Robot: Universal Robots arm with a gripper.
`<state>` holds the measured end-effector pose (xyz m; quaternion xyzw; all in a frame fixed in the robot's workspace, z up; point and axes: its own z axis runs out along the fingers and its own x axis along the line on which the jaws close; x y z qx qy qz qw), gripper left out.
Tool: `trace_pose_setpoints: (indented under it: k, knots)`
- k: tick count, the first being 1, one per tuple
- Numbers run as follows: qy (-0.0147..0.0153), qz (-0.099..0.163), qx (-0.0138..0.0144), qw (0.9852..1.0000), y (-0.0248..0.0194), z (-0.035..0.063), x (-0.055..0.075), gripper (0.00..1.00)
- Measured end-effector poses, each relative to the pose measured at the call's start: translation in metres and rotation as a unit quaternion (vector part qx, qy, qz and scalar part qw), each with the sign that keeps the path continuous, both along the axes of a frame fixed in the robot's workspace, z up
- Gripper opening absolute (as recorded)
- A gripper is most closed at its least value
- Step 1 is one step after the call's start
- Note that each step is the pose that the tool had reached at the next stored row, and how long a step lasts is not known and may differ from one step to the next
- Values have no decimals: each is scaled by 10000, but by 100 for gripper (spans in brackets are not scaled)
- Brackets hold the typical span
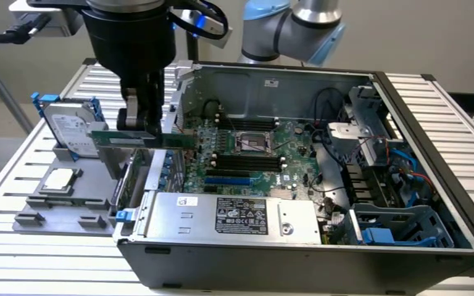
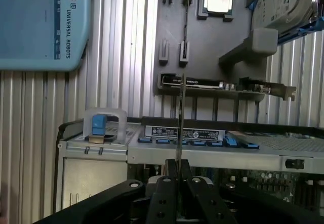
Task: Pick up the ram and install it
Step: 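Pick up the ram and move it above insertion slot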
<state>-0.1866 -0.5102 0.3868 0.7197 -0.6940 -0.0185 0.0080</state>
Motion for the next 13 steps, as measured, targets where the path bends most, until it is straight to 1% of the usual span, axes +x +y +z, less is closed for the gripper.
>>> trace_pose_setpoints:
  k: [9,13]
  knots:
    - [0,0,7,10000,5,0,413,14]
    - [0,0,7,10000,25,1,590,14]
